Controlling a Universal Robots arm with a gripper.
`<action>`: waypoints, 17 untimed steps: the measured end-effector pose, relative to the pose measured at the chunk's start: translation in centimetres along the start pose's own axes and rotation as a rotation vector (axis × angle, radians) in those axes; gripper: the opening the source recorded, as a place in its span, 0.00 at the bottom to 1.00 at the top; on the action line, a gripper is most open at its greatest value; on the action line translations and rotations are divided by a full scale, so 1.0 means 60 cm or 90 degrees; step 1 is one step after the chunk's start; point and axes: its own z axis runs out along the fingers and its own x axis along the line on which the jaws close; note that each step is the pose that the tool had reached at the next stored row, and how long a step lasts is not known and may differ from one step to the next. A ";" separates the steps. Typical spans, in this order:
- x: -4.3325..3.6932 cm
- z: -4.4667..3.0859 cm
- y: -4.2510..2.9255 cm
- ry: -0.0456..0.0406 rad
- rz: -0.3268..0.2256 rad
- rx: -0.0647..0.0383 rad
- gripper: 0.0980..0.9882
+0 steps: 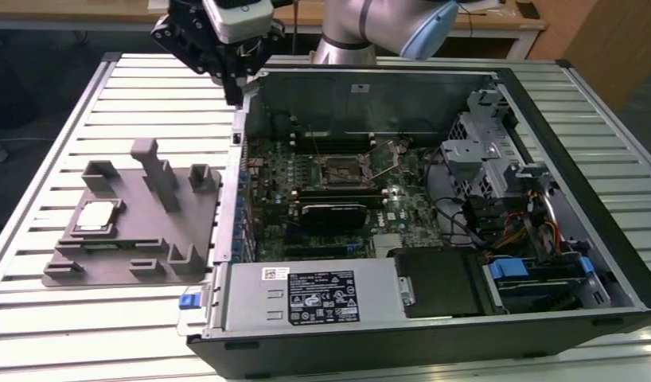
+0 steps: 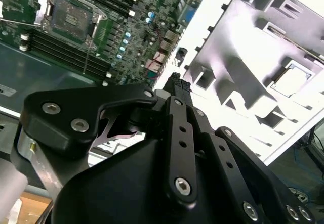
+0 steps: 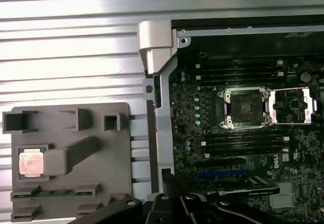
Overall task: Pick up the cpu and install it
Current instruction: 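Reach for the cpu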
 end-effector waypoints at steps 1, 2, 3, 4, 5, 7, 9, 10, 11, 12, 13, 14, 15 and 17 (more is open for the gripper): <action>0.004 0.000 0.000 0.0000 0.000 0.000 0.01; 0.008 0.000 -0.001 0.0000 0.000 0.000 0.01; 0.012 0.000 -0.001 0.0001 0.000 0.000 0.01; 0.016 0.000 -0.001 0.0001 0.000 0.000 0.01; 0.020 0.000 -0.002 0.0000 0.000 0.000 0.01; 0.028 0.000 -0.002 0.0000 0.000 0.000 0.01; 0.035 0.000 -0.003 0.0000 0.000 0.000 0.01; 0.038 0.000 -0.003 0.0000 0.000 0.000 0.01; 0.042 0.000 -0.003 0.0000 0.000 0.000 0.01; 0.045 0.000 -0.003 0.0000 0.000 0.000 0.01; 0.049 0.000 -0.004 0.0000 0.000 0.000 0.01; 0.053 0.000 -0.004 0.0000 0.000 0.000 0.01; 0.057 0.000 -0.004 0.0001 0.000 0.000 0.01; 0.064 0.000 -0.005 0.0000 0.000 0.000 0.01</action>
